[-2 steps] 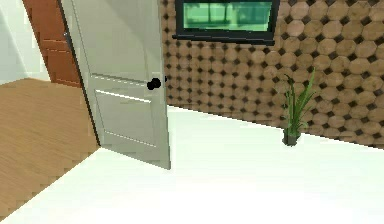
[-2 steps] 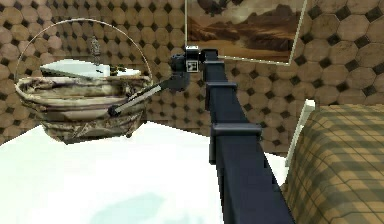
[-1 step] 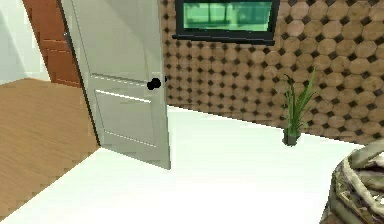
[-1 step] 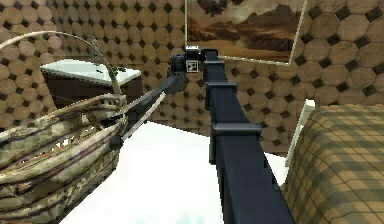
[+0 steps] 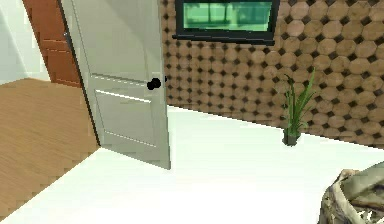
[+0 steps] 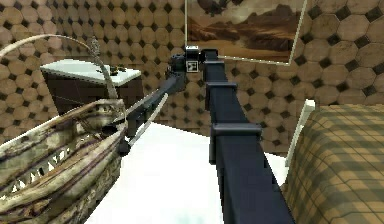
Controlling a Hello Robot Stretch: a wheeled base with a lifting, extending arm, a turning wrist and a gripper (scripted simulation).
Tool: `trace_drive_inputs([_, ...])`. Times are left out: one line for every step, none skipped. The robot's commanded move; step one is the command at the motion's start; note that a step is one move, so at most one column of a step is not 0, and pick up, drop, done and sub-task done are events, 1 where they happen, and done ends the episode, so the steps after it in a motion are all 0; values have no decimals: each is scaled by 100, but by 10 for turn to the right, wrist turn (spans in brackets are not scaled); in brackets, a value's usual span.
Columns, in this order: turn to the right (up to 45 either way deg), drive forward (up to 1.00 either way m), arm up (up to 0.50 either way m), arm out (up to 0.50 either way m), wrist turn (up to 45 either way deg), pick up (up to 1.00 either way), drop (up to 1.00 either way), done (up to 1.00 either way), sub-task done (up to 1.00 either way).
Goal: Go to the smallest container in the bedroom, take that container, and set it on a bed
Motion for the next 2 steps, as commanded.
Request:
trace_drive_inputs([0,0,0,-42,0,0,0,0,0])
trace_drive_inputs([-450,0,0,0,0,0,0,0,0])
